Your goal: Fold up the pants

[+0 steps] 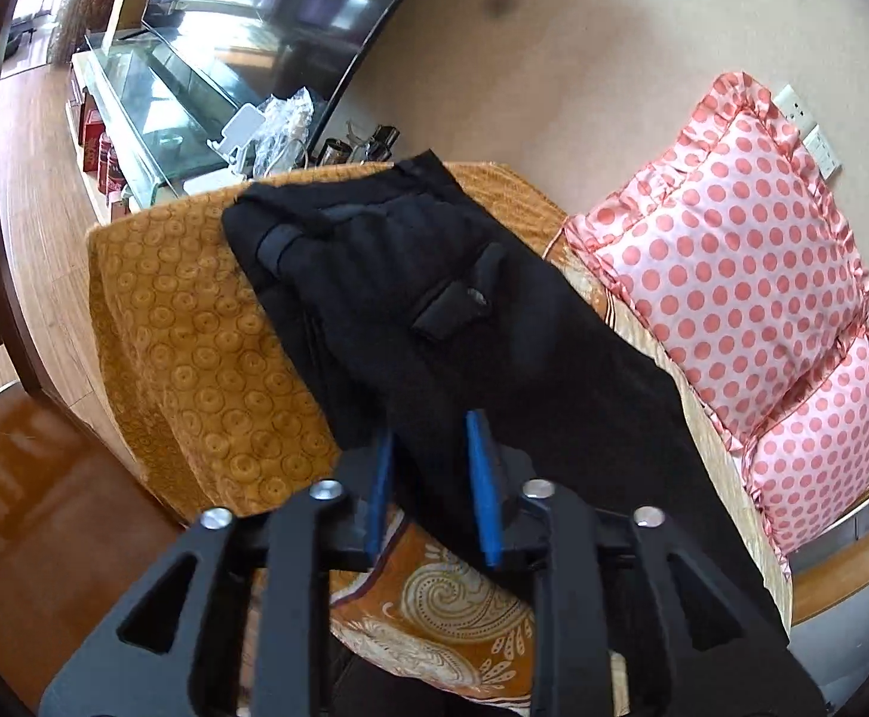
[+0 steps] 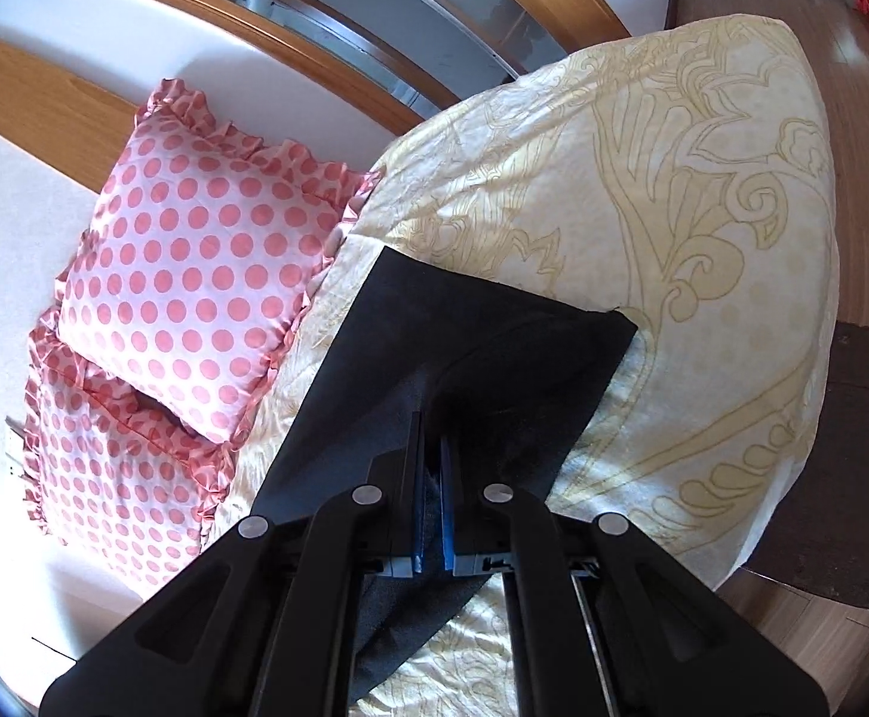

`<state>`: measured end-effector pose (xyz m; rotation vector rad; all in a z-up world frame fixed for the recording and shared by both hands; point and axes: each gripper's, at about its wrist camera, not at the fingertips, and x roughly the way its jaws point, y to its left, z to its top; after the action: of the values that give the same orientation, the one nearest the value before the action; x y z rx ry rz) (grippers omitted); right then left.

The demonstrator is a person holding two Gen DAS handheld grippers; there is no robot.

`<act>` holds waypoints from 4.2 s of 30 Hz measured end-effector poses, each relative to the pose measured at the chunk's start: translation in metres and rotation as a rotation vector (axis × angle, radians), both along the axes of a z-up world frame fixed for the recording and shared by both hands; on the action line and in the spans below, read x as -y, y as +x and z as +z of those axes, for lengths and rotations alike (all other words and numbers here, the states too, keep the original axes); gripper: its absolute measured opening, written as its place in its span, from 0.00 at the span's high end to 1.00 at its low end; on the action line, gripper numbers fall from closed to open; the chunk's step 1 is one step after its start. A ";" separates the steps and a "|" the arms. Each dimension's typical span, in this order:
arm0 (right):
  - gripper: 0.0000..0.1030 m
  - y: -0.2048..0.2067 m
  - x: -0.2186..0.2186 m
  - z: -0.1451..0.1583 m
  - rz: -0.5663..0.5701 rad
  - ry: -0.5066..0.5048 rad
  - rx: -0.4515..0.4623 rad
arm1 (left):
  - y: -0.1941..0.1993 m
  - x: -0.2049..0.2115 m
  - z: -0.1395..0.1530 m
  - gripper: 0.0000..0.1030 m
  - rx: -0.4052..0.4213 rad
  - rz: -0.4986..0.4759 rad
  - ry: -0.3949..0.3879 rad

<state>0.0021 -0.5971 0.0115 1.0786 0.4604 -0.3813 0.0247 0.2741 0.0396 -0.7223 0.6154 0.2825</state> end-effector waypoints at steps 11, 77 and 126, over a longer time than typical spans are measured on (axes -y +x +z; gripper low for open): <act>0.97 0.002 0.003 -0.005 0.013 0.006 -0.026 | 0.020 -0.024 0.000 0.70 -0.068 0.080 0.044; 0.71 0.275 -0.468 0.028 1.495 -0.896 -0.087 | 0.025 0.179 -0.027 0.04 0.105 -0.638 0.403; 0.70 0.239 -0.347 0.022 1.266 -0.892 -0.226 | 0.044 0.180 -0.024 0.02 0.052 -0.644 0.414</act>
<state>0.2409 -0.2497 0.0339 -0.2318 0.9499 0.4195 0.0686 0.0937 0.0156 -0.1111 0.6805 -0.2046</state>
